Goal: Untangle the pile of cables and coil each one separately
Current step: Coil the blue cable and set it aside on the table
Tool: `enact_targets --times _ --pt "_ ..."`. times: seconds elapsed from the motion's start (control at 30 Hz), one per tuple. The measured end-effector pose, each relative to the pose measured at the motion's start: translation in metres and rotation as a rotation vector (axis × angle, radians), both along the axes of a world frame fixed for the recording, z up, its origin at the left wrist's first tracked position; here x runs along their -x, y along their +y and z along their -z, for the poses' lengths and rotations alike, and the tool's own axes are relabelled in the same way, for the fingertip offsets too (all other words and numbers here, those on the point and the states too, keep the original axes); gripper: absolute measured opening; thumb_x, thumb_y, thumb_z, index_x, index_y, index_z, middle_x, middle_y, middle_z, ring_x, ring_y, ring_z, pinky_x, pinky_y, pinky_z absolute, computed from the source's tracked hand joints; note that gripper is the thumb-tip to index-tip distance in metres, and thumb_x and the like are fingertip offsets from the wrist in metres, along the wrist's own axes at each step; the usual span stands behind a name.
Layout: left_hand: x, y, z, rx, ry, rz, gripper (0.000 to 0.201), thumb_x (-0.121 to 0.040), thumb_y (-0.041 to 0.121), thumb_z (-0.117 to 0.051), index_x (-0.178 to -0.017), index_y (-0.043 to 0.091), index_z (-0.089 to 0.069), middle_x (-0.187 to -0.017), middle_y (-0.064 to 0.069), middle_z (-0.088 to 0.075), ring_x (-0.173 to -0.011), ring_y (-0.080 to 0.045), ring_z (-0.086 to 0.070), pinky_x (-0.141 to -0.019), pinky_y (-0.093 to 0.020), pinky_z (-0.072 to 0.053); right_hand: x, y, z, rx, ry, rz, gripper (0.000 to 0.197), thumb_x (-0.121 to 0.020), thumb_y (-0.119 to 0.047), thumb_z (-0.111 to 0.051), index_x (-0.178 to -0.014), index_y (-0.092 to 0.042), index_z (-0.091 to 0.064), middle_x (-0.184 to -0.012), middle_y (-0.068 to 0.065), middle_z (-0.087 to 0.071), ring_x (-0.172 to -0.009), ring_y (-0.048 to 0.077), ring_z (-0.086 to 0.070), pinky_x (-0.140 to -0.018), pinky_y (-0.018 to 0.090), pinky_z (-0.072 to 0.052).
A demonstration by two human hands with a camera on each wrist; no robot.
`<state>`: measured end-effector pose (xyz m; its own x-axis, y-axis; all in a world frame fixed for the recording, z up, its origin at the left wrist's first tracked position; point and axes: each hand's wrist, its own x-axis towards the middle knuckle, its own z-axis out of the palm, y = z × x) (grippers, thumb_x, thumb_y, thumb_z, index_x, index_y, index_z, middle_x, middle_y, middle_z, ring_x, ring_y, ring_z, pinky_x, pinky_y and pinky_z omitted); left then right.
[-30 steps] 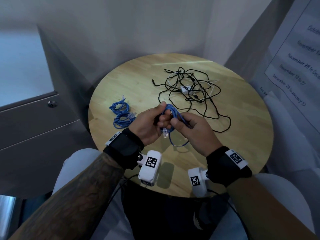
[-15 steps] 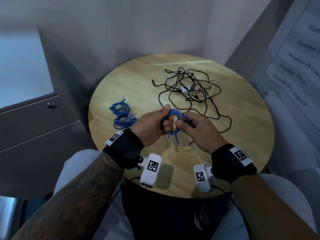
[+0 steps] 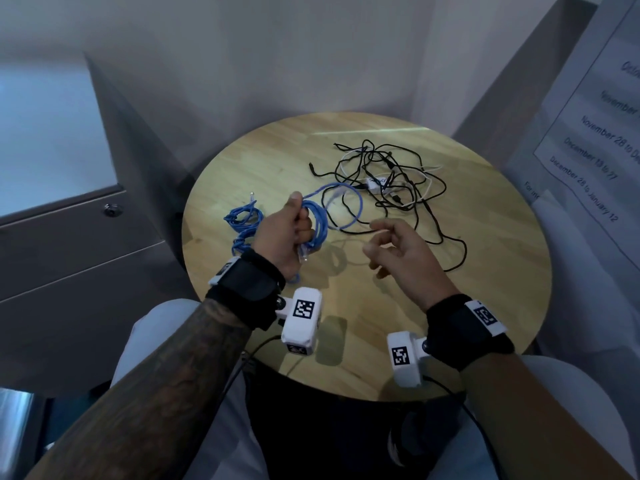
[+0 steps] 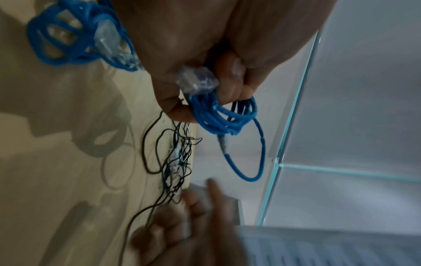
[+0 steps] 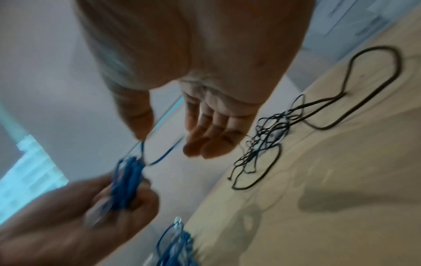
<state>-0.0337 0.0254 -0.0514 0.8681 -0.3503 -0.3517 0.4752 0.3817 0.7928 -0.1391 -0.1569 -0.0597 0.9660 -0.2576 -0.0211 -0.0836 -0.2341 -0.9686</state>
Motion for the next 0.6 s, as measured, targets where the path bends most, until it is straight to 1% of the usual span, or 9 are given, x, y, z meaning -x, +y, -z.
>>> enact_targets --times 0.07,0.1,0.17,0.23,0.3,0.37,0.43,0.5,0.6 --pt "0.011 -0.008 -0.004 0.005 -0.027 0.025 0.034 -0.104 0.034 -0.042 -0.074 0.017 -0.042 -0.051 0.010 -0.032 -0.042 -0.005 -0.023 -0.051 -0.021 -0.026 0.000 0.012 0.000 0.003 -0.049 -0.033 0.040 -0.090 -0.027 -0.074 -0.123 -0.037 -0.055 -0.099 -0.002 -0.061 -0.074 0.013 -0.062 -0.067 0.031 -0.054" --pt "0.017 -0.012 -0.005 0.009 -0.039 0.042 0.033 -0.104 0.031 -0.042 -0.074 0.017 -0.042 -0.052 0.009 -0.034 -0.042 -0.005 -0.023 -0.046 -0.018 -0.024 0.000 0.017 0.002 0.013 -0.055 -0.033 0.037 -0.091 -0.027 -0.073 -0.122 -0.037 -0.058 -0.097 -0.002 -0.063 -0.073 0.011 -0.062 -0.068 0.032 -0.054" --pt "0.024 -0.017 -0.005 0.012 -0.047 0.080 0.034 -0.104 0.031 -0.043 -0.073 0.015 -0.044 -0.051 0.009 -0.036 -0.043 -0.005 -0.024 -0.042 -0.016 -0.024 0.000 0.025 0.005 -0.036 -0.051 0.010 0.020 -0.095 -0.020 -0.069 -0.111 -0.032 -0.068 -0.086 -0.005 -0.068 -0.069 0.010 -0.063 -0.070 0.035 -0.054" --pt "0.025 -0.018 -0.004 0.021 -0.031 0.097 0.035 -0.103 0.033 -0.044 -0.072 0.016 -0.045 -0.050 0.010 -0.037 -0.043 -0.005 -0.025 -0.046 -0.017 -0.025 -0.001 0.027 0.008 -0.095 -0.070 0.075 0.017 -0.096 -0.015 -0.065 -0.102 -0.029 -0.074 -0.079 -0.005 -0.070 -0.069 0.011 -0.063 -0.070 0.037 -0.055" --pt "0.021 -0.016 -0.004 0.062 0.013 0.102 0.036 -0.103 0.037 -0.043 -0.073 0.018 -0.045 -0.050 0.010 -0.035 -0.042 -0.005 -0.024 -0.053 -0.021 -0.029 -0.002 0.023 0.008 -0.104 -0.091 0.147 0.018 -0.098 -0.015 -0.063 -0.098 -0.029 -0.075 -0.083 -0.002 -0.072 -0.073 0.013 -0.068 -0.070 0.039 -0.057" --pt "0.014 -0.009 -0.005 0.102 0.061 0.109 0.040 -0.103 0.042 -0.040 -0.070 0.020 -0.045 -0.049 0.010 -0.029 -0.040 -0.005 -0.025 -0.061 -0.028 -0.039 -0.003 0.017 0.005 -0.161 -0.123 0.246 0.015 -0.099 -0.012 -0.059 -0.098 -0.020 -0.072 -0.092 0.002 -0.074 -0.076 0.015 -0.071 -0.067 0.035 -0.059" --pt "0.007 -0.001 -0.005 0.162 0.101 0.113 0.042 -0.102 0.045 -0.039 -0.069 0.020 -0.046 -0.048 0.010 -0.028 -0.039 -0.006 -0.027 -0.064 -0.032 -0.046 -0.005 0.010 0.003 -0.245 -0.153 0.314 0.010 -0.101 -0.009 -0.055 -0.102 -0.010 -0.065 -0.095 0.005 -0.075 -0.076 0.019 -0.074 -0.063 0.030 -0.058" --pt "0.003 0.003 -0.005 0.200 0.133 0.145 0.043 -0.102 0.046 -0.040 -0.069 0.020 -0.046 -0.048 0.009 -0.029 -0.039 -0.006 -0.028 -0.062 -0.031 -0.050 -0.004 0.008 0.001 -0.248 -0.156 0.301 0.008 -0.103 -0.009 -0.052 -0.105 -0.008 -0.060 -0.091 0.006 -0.076 -0.078 0.022 -0.075 -0.063 0.028 -0.058" --pt "0.006 0.000 -0.005 0.170 0.147 0.177 0.043 -0.101 0.047 -0.041 -0.068 0.020 -0.046 -0.046 0.009 -0.028 -0.038 -0.006 -0.028 -0.066 -0.031 -0.047 -0.004 0.010 0.002 -0.104 -0.129 0.200 0.010 -0.105 -0.012 -0.049 -0.108 -0.010 -0.058 -0.088 0.004 -0.076 -0.078 0.021 -0.074 -0.064 0.029 -0.058"
